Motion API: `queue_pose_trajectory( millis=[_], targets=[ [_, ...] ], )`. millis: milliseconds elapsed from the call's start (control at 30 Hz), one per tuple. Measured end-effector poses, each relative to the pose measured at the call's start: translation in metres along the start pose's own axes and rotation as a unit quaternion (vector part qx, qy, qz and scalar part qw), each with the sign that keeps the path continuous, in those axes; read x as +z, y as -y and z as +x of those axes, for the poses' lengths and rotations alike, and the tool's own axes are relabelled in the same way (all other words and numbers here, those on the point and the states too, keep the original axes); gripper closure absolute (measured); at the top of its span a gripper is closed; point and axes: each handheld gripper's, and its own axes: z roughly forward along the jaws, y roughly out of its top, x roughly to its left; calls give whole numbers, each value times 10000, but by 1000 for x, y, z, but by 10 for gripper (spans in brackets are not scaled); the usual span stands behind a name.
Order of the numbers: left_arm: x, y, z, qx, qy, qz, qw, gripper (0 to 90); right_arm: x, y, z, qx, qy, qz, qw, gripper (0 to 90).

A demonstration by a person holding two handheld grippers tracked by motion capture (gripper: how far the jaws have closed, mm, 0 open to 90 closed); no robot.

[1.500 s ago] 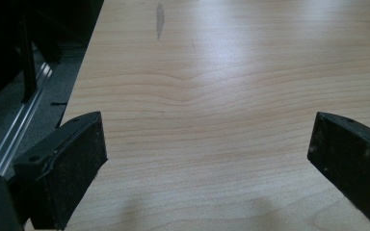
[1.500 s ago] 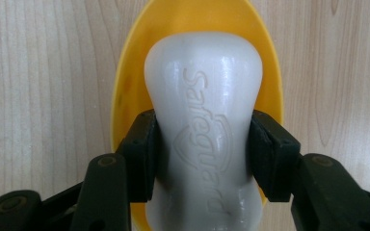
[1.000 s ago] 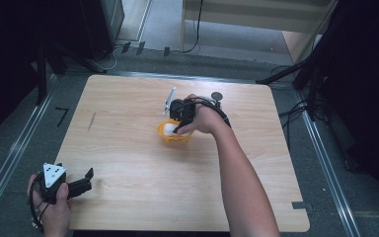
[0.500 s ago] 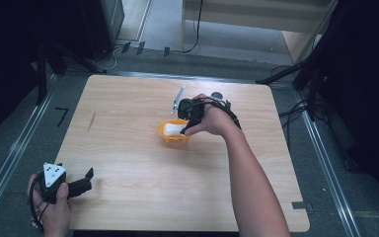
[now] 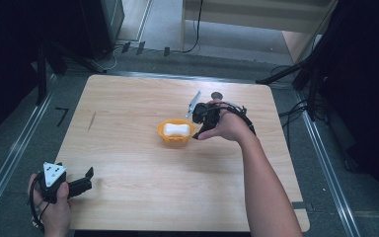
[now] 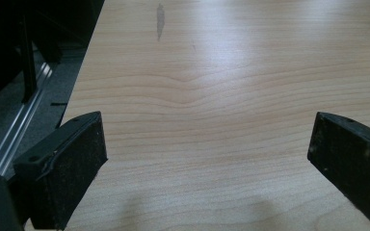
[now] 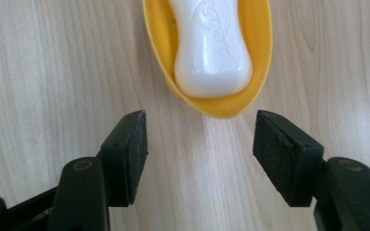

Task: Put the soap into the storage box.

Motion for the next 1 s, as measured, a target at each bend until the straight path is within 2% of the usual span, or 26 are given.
queue_pose_trajectory(
  millis=[133, 233, 333, 467, 567, 600, 633, 700, 800, 867, 967, 1000],
  targets=[
    [0, 0, 0, -3, -7, -14, 10000, 3, -3, 5, 5, 5, 3, 63, 10000, 385],
    [0, 0, 0, -2, -7, -18, 10000, 3, -4, 10, 8, 84, -45, -59, 9999, 382],
    [0, 0, 0, -6, -5, -34, 10000, 3, -2, 16, 11, 42, -19, -1, 10000, 374],
    [0, 0, 0, 4, -2, -35, 10000, 3, -2, 29, 16, 284, -51, -83, 9995, 374],
    [0, 0, -1, 8, -3, -23, 10000, 3, -1, 37, 19, 334, -20, -101, 9994, 369],
    [0, 0, 0, 8, -4, -24, 10000, 3, 0, 40, 23, 399, -81, -18, 9992, 360],
    [0, 0, 0, 4, -4, -25, 10000, 3, 0, 42, 25, 366, -35, 15, 9993, 355],
    [0, 0, 0, 10, -6, -22, 10000, 3, -1, 47, 28, 406, -35, -104, 9991, 351],
    [0, 0, 0, 18, -3, -13, 10000, 3, -2, 53, 32, 494, 40, -119, 9987, 325],
    [0, 0, 0, 6, -7, -24, 10000, 3, -4, 57, 35, 637, -46, -248, 9977, 306],
    [0, 0, 0, 7, -8, -20, 10000, 3, -4, 62, 42, 813, -20, -167, 9965, 280],
    [0, 0, 0, 5, -10, -22, 10000, 3, -5, 63, 43, 904, -76, -190, 9957, 277]
  ],
)
